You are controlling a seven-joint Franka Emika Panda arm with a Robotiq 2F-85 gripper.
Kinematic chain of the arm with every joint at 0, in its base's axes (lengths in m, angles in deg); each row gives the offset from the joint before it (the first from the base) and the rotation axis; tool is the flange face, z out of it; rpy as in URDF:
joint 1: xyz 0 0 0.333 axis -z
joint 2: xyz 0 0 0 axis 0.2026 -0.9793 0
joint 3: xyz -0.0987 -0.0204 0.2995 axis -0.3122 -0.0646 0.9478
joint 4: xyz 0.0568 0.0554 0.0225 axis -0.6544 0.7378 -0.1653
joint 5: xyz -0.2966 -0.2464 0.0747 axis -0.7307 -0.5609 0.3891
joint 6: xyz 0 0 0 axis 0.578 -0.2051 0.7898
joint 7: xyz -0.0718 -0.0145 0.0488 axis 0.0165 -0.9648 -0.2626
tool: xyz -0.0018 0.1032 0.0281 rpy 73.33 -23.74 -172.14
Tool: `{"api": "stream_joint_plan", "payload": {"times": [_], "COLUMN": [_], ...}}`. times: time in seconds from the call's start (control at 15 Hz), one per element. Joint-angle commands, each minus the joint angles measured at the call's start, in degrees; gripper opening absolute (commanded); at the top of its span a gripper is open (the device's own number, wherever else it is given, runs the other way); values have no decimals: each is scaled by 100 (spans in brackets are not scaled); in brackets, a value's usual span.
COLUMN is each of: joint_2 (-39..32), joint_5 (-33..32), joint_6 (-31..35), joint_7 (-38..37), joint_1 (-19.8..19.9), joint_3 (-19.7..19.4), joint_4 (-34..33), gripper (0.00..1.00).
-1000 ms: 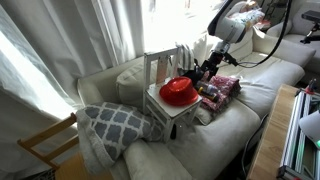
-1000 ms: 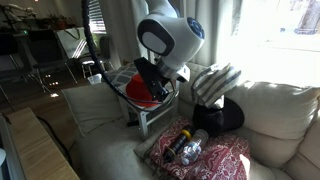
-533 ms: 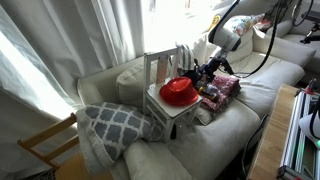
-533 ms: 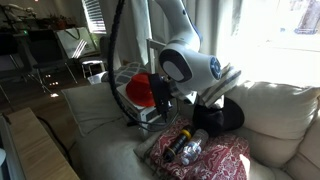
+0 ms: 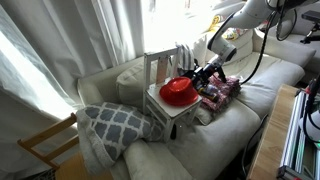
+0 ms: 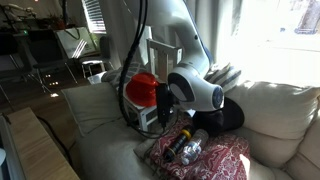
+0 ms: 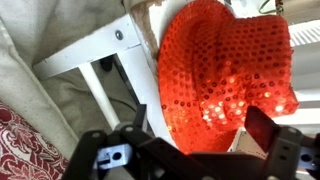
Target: Pick up the red hat and turn it upside down on the chair, pick up the striped towel and put it in the red hat
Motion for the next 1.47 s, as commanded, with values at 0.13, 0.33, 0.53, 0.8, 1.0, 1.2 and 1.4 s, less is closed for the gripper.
{"api": "stream_joint_plan", "payload": {"times": [0.13, 0.33, 0.53, 0.8, 1.0, 1.2, 1.4], "joint_2": [-179, -359, -488, -680, -811, -896, -974], "joint_5": [198, 283, 196, 174, 205, 225, 242], "joint_6": [-69, -185, -631, -1008, -1142, -1182, -1187], "joint_7": [-95, -123, -198, -158, -114, -102, -115], "joint_1": [-90, 29, 140, 147, 146, 133, 157], "joint_3": [-87, -52, -56, -136, -143, -146, -155], "joint_4": [-190, -371, -494, -643, -750, -827, -910], "gripper": [100, 100, 100, 100, 100, 100, 80]}}
